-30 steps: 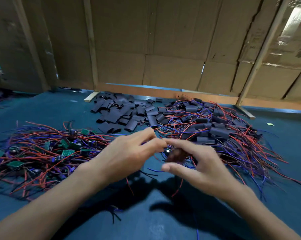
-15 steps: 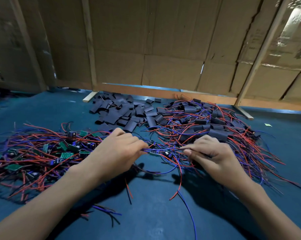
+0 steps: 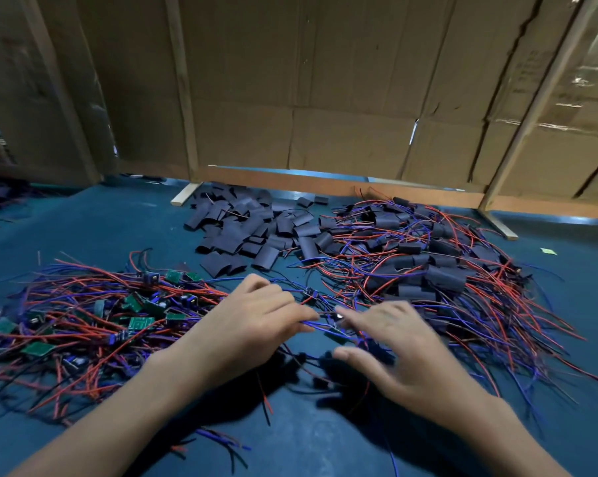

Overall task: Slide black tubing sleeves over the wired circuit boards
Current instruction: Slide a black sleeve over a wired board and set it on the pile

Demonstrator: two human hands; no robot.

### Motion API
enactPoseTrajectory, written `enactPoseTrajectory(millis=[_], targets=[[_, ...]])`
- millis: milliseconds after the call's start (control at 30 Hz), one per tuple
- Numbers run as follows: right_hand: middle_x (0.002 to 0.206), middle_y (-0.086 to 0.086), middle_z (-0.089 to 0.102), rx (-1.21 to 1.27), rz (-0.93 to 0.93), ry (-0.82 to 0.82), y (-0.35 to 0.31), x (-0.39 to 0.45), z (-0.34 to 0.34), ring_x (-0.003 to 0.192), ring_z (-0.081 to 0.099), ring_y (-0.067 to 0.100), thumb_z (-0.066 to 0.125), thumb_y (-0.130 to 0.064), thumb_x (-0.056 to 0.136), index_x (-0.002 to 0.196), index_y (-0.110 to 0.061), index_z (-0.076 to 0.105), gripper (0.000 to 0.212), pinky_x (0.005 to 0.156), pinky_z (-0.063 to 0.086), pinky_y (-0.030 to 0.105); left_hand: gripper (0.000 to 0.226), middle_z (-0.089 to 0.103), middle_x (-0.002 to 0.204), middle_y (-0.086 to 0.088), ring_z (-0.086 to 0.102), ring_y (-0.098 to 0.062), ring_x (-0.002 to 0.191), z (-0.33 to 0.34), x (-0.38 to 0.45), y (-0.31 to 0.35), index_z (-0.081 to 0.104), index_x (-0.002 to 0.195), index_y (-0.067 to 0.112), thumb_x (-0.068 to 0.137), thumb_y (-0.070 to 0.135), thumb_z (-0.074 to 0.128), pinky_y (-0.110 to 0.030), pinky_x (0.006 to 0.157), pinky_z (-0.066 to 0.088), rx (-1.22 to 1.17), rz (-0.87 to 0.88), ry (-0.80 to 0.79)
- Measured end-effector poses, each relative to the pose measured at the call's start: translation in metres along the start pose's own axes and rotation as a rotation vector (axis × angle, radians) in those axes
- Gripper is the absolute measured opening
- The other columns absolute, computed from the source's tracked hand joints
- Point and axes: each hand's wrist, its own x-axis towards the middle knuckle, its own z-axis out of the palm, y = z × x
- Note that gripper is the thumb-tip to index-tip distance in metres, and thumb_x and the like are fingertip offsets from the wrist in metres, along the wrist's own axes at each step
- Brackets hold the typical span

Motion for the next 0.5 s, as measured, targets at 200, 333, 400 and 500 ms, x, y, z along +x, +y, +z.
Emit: enactPoseTrajectory(millis=[200,333,400,500], targets=[[0.085,-0.001,0.073,0.107,-0.038,0.002,0.006,-0.003,-0.003,0.075,0.067,0.016,0.072,-0.004,0.085,0.122,-0.007,0.072,0.037,0.073,0.053,0.021,0.022,0.07,0.083,0.013,0.065,-0.009,0.076,-0.016,-0.003,-0.019,0.08,0.103,0.027,0.089,0.042,0.072,-0.03,0.067,0.052,-0.32,-0.135,-0.261],[0.092,-0.016,0.068,-0.052,-0.008,-0.055,0.004,-0.006,-0.018,0.081,0.067,0.012,0.065,-0.032,0.092,0.131,-0.029,0.068,0.039,0.061,0.055,0.032,0.039,0.073,0.101,0.022,0.069,0.003,0.096,-0.051,0.001,-0.051,0.074,0.111,0.044,0.082,0.068,0.066,-0.014,0.082,0.052,-0.714,-0.546,-0.659],[0.093,-0.02,0.066,-0.167,0.004,-0.123,0.004,-0.006,-0.022,0.086,0.066,0.007,0.054,-0.058,0.094,0.125,-0.041,0.068,0.038,0.06,0.054,0.033,0.044,0.074,0.107,0.018,0.069,-0.001,0.101,-0.053,0.014,-0.062,0.072,0.111,0.044,0.086,0.075,0.052,-0.016,0.087,0.053,-0.778,-0.634,-0.509],[0.093,-0.018,0.068,-0.18,0.026,-0.266,0.007,-0.003,-0.027,0.09,0.065,0.007,0.044,-0.067,0.096,0.11,-0.044,0.072,0.039,0.068,0.052,0.033,0.037,0.072,0.111,0.009,0.068,-0.012,0.105,-0.03,0.041,-0.08,0.07,0.112,0.037,0.096,0.063,0.049,-0.031,0.089,0.056,-0.498,-0.785,-0.221]])
